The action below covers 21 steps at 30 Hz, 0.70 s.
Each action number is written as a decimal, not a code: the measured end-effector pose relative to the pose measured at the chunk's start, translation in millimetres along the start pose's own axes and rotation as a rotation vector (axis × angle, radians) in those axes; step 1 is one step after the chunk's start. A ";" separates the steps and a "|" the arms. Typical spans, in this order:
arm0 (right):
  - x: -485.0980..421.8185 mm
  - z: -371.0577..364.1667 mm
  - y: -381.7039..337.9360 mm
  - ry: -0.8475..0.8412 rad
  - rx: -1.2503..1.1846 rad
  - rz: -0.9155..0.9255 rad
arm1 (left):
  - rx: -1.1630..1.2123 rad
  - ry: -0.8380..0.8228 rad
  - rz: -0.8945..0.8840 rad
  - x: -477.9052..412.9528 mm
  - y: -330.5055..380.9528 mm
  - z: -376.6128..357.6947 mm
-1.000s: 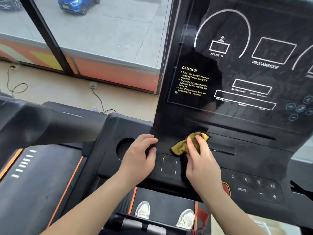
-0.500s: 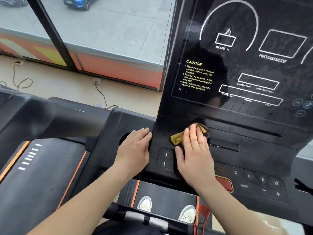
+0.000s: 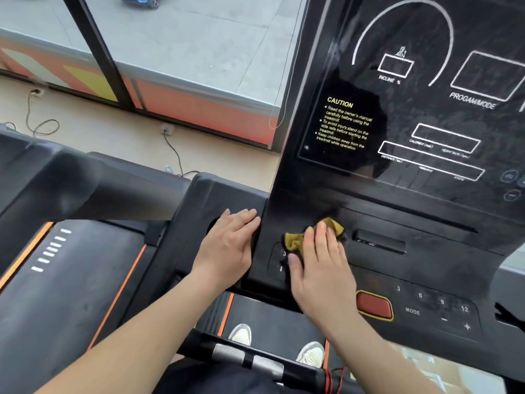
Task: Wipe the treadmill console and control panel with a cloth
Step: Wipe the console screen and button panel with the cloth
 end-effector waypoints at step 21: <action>13.6 -5.5 -38.1 -0.081 -0.066 0.370 | 0.056 0.042 -0.058 11.0 1.6 6.6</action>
Point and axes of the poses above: each hand's wrist, its own x-axis away from the middle knuckle, its own z-axis out of the back of the hand, y = z × x, the point moved 3 cm from there along -x, towards the middle knuckle, and after that the axes turned 11 degrees about -y, right-handed, at the moved point
